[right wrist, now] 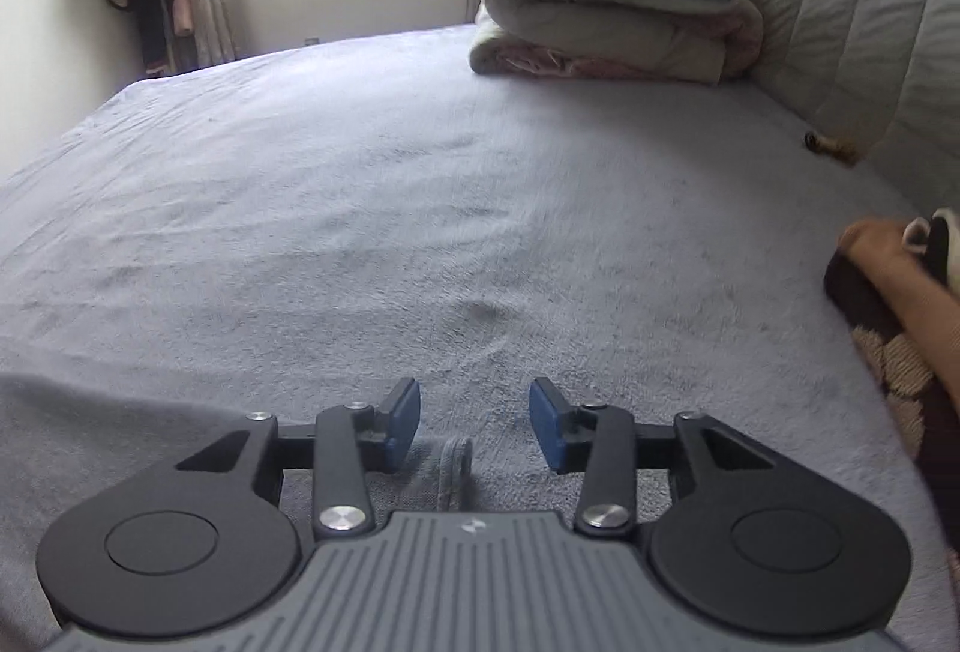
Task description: Fold clothes
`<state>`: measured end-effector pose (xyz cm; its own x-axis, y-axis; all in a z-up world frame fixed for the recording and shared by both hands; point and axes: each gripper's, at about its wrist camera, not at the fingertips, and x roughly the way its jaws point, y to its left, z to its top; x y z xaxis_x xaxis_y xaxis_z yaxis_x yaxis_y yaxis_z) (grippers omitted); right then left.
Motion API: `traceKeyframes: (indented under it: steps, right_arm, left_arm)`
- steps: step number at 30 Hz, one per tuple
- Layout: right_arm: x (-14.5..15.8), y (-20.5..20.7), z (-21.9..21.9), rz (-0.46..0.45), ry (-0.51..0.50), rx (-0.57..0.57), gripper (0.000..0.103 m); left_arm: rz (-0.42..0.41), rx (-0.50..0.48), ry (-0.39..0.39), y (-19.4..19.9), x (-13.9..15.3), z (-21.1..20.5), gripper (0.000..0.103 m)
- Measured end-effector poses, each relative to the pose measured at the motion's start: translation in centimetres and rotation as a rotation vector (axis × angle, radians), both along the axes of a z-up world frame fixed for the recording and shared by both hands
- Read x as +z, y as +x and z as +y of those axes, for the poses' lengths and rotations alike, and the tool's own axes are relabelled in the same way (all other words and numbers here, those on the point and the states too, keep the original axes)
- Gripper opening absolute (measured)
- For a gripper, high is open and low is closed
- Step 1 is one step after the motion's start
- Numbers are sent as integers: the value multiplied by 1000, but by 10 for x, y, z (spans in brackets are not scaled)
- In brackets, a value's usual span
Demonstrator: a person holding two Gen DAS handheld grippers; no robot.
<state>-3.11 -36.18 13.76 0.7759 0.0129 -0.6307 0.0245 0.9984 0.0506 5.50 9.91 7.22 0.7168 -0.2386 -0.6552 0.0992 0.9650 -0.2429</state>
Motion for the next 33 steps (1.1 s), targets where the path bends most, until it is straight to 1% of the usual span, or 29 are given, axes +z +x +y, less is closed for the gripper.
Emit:
traceKeyframes:
  steps: [3, 4, 7, 10, 11, 14, 18, 19, 21, 22, 23, 26, 29, 31, 33]
  right_arm:
    - [2, -11, 22, 8, -12, 81, 51]
    - [2, -16, 32, 9, -15, 115, 55]
    - [3, -34, 66, 5, -22, 227, 56]
    - [-1, -52, 98, 2, -56, 332, 58]
    - [-4, -57, 106, 3, -71, 363, 60]
    - [-11, -72, 131, 4, -118, 455, 64]
    - [-22, -91, 165, 6, -179, 579, 64]
    - [-26, -90, 166, 17, -174, 582, 65]
    - [-35, -83, 159, 50, -141, 560, 71]
    - [-38, -80, 155, 53, -119, 548, 75]
    - [-38, -79, 154, 51, -107, 541, 77]
    - [-33, -77, 158, 55, -112, 538, 77]
    - [-23, -80, 153, 52, -77, 502, 77]
    - [-19, -82, 146, 44, -69, 463, 77]
    - [-21, -82, 138, 60, -76, 427, 78]
  left_arm:
    - [-11, -16, -14, -17, 6, -15, 40]
    - [-12, -25, -14, -26, 6, -25, 40]
    - [-7, -46, -11, -57, -2, -61, 40]
    - [21, -107, -28, -86, -17, -95, 40]
    - [14, -121, -25, -94, -19, -103, 40]
    - [-45, -149, 27, -112, -22, -119, 40]
    - [-50, -164, 79, -116, -34, -120, 40]
    - [-57, -167, 89, -117, -37, -119, 40]
    - [-66, -173, 88, -117, -40, -118, 41]
    - [-68, -175, 83, -117, -41, -118, 41]
    - [-69, -177, 78, -116, -41, -118, 42]
    - [-70, -179, 63, -116, -39, -116, 44]
    - [-80, -158, 59, -123, -33, -116, 52]
    - [-106, -147, 81, -131, -29, -116, 61]
    - [-133, -122, 126, -138, -26, -117, 62]
